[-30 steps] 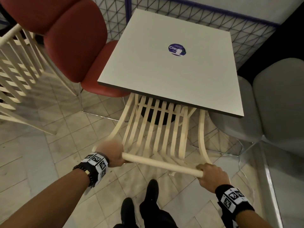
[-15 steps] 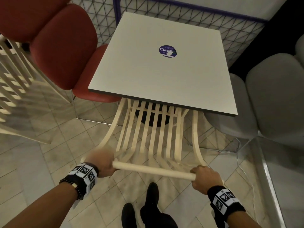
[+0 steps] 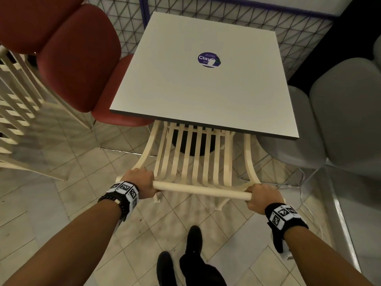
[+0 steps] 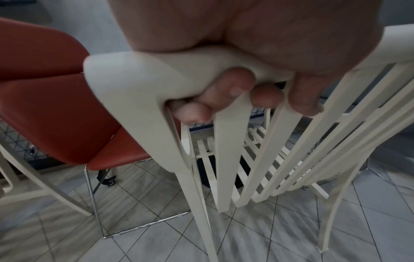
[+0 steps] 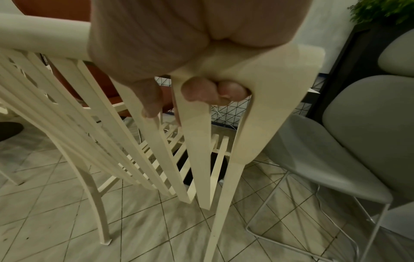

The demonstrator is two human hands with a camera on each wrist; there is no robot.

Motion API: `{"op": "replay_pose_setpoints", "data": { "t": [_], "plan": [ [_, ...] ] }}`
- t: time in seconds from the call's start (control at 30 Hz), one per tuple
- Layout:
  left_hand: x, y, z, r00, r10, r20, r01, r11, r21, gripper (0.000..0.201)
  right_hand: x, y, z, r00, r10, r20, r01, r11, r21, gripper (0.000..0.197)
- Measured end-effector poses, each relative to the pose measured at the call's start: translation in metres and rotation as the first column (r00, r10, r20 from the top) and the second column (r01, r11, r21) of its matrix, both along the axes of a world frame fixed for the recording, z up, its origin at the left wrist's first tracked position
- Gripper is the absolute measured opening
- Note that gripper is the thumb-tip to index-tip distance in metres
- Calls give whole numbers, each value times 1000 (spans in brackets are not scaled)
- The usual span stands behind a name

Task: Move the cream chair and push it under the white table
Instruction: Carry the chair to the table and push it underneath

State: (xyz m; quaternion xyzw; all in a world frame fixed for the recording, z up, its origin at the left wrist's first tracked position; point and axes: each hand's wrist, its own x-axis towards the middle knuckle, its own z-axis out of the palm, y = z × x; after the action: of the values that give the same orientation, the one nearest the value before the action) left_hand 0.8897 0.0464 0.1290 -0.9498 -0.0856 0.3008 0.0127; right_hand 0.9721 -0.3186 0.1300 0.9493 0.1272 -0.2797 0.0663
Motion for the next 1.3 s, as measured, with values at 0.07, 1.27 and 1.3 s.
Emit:
{"op": "replay_pose_setpoints", "data": {
  "t": [0.07,1.27,1.3],
  "plan": [
    [2,2,0,1000,-21,6,21,1000,3,53,1,0,-2,1000,8,7,-8,1000,-6,25],
    [-14,-2,-10,997,-8,74,5,999,40,51,-14,-7,-10,997,8,78,-10,1000,26,23],
    [-15,-2,-9,997,-5,79,2,999,40,52,-14,-7,-11,996,4,87,-7,999,32,23]
  ]
}}
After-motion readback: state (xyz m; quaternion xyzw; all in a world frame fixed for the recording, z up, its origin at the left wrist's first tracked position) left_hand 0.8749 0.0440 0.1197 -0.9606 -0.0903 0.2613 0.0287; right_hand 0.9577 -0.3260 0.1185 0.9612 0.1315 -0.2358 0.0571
